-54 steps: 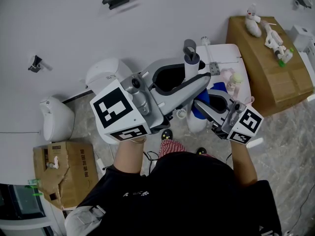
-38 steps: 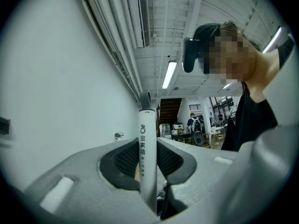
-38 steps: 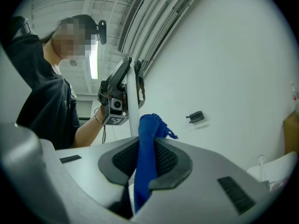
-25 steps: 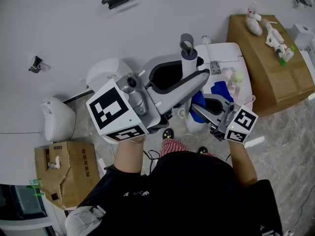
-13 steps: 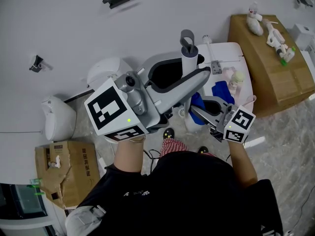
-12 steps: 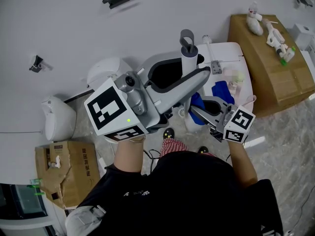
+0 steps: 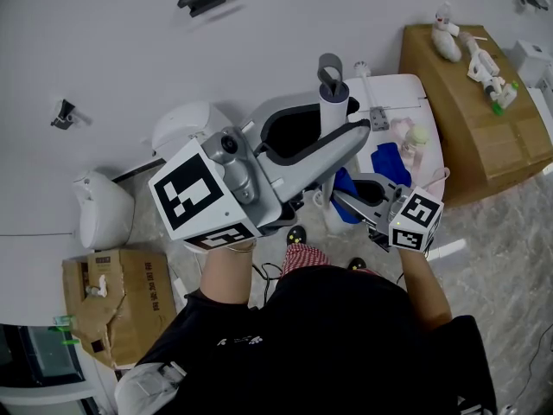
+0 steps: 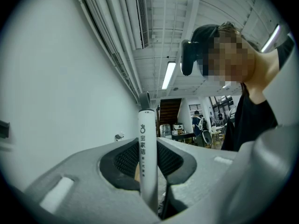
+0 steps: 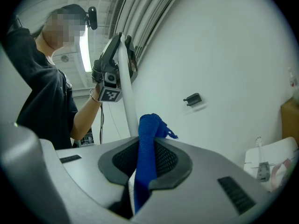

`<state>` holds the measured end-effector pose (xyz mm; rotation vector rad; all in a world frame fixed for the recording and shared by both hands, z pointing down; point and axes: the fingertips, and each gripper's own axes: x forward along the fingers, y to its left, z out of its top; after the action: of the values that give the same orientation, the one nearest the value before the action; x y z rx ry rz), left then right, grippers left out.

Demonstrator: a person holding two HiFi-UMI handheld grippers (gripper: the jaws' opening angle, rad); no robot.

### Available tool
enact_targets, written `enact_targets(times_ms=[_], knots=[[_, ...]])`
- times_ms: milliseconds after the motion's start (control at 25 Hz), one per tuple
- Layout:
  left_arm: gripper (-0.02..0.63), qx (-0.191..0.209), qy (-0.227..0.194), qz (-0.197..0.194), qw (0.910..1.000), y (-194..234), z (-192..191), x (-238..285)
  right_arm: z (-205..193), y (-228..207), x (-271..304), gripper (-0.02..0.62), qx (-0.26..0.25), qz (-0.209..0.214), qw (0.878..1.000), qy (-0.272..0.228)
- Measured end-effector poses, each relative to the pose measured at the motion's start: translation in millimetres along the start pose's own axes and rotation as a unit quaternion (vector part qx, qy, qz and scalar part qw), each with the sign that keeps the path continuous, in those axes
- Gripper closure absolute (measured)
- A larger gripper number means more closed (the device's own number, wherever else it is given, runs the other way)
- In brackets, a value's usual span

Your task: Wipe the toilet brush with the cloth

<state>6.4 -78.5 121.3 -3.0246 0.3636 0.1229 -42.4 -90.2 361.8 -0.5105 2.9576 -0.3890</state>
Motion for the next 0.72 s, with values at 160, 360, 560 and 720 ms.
enact_targets(times_ms=[160, 360, 560, 720], knots=[[0.515, 0.000, 0.002, 0.001, 1.0000, 0, -1, 0, -4, 0, 2, 0.532, 0.002, 0.001, 1.000, 0.006], [0.515, 0.001, 0.002, 0.002, 1.0000, 1, -2, -1, -12, -2, 3, 0.532, 0.004, -0.001, 1.000, 0.019], [0.515, 0.000, 0.002, 0.001, 1.0000, 1, -4, -1, -15, -3, 3, 0.532, 0.004, -0.002, 1.000, 0.024], [0.515, -0.005, 0.003, 0.003, 1.0000, 3, -7, 0, -17, -7, 0, 0.532, 0.008, -0.013, 0.999, 0.029]])
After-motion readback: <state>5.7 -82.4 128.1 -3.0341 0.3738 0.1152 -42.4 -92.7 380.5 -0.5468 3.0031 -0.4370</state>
